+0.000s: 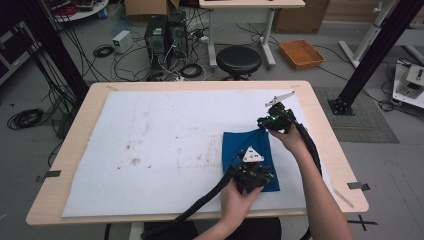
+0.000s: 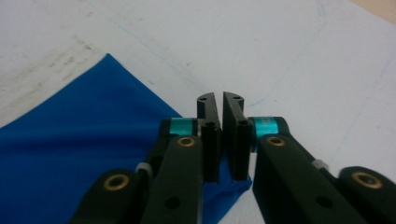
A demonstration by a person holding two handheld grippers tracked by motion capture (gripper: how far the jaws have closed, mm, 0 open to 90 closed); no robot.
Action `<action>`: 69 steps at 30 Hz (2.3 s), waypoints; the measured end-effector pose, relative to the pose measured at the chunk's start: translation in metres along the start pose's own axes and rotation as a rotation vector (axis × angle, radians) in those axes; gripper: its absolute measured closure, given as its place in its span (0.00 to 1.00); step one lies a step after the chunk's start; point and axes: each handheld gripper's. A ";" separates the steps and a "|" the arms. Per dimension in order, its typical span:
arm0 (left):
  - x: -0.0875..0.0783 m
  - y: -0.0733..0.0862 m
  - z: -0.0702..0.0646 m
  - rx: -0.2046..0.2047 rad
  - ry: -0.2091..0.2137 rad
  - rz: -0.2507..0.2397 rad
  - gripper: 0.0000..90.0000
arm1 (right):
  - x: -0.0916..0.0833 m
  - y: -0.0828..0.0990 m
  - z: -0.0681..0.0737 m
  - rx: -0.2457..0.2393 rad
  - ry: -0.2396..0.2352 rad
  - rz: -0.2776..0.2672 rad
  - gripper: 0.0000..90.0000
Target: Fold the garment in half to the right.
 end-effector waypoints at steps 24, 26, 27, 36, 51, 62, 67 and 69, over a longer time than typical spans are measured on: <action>-0.120 0.006 0.040 0.063 -0.114 -0.074 0.67 | -0.082 0.111 0.067 0.201 -0.022 -0.237 0.69; -0.132 0.009 0.044 0.060 -0.135 -0.078 0.67 | -0.090 0.126 0.078 0.215 -0.033 -0.251 0.69; -0.138 0.010 0.047 0.061 -0.145 -0.077 0.67 | -0.093 0.132 0.083 0.220 -0.039 -0.252 0.68; -0.167 0.025 0.062 0.005 -0.179 -0.095 0.67 | -0.087 0.152 0.109 0.238 -0.077 -0.211 0.76; -0.178 0.029 0.070 -0.010 -0.193 -0.089 0.67 | -0.088 0.172 0.100 0.257 -0.036 -0.143 0.86; -0.181 0.030 0.078 -0.014 -0.210 -0.082 0.67 | -0.058 0.092 0.038 0.333 0.049 -0.229 0.81; -0.185 0.032 0.084 -0.024 -0.220 -0.085 0.67 | -0.028 0.068 0.021 0.368 0.079 -0.215 0.81; -0.186 0.033 0.086 -0.027 -0.222 -0.083 0.67 | -0.017 0.064 0.016 0.373 0.089 -0.198 0.81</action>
Point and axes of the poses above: each handheld gripper's, and its own axes: x roughly forward along the jaws, y roughly out of its underside, z roughly to its left, and after that the axes turned 1 degree about y, right-handed
